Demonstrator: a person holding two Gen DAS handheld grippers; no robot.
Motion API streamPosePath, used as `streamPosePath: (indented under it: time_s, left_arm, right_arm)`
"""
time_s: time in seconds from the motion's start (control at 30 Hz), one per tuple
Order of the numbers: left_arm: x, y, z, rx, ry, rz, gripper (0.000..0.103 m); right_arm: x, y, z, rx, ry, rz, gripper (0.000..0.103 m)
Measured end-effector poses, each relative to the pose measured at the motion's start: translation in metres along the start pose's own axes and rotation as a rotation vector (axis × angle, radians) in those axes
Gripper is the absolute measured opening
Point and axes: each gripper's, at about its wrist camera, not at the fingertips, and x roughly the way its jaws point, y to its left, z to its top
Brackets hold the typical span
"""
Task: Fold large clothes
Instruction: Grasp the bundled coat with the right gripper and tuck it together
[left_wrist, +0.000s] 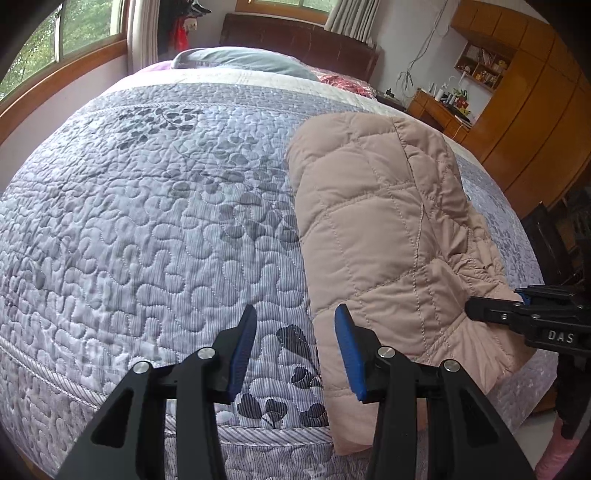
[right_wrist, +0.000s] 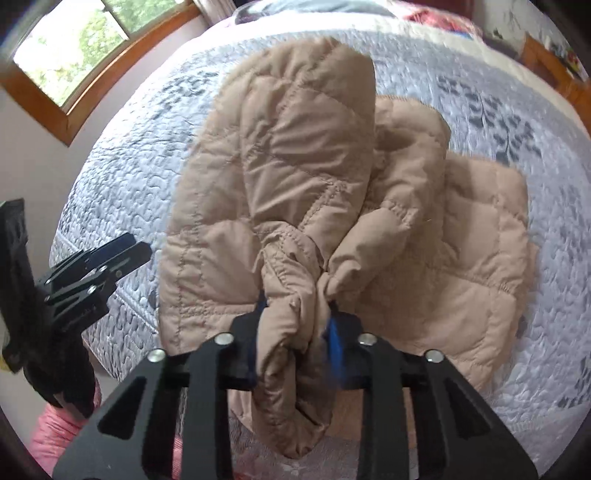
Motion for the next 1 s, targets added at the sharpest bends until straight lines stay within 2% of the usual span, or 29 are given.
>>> streamPosePath:
  time_s: [0.2, 0.43, 0.67, 1.0]
  left_arm:
    - [-0.022, -0.016, 0.005, 0.026, -0.064, -0.052, 0.045]
    - [-0.024, -0.053, 0.005, 0.094, -0.068, -0.114, 0.046]
    - [-0.006, -0.09, -0.007, 0.178, -0.024, -0.139, 0.046]
    - [0.011, -0.114, -0.02, 0.235, 0.018, -0.14, 0.046]
  right_arm:
    - [-0.063, 0.0, -0.014, -0.043, -0.155, 0.027, 0.019]
    - [-0.094, -0.039, -0.038, 0.033, -0.219, 0.033, 0.02]
    - [-0.092, -0.08, -0.069, 0.122, -0.219, 0.031, 0.02]
    - [-0.053, -0.122, -0.107, 0.234, -0.182, 0.083, 0.021]
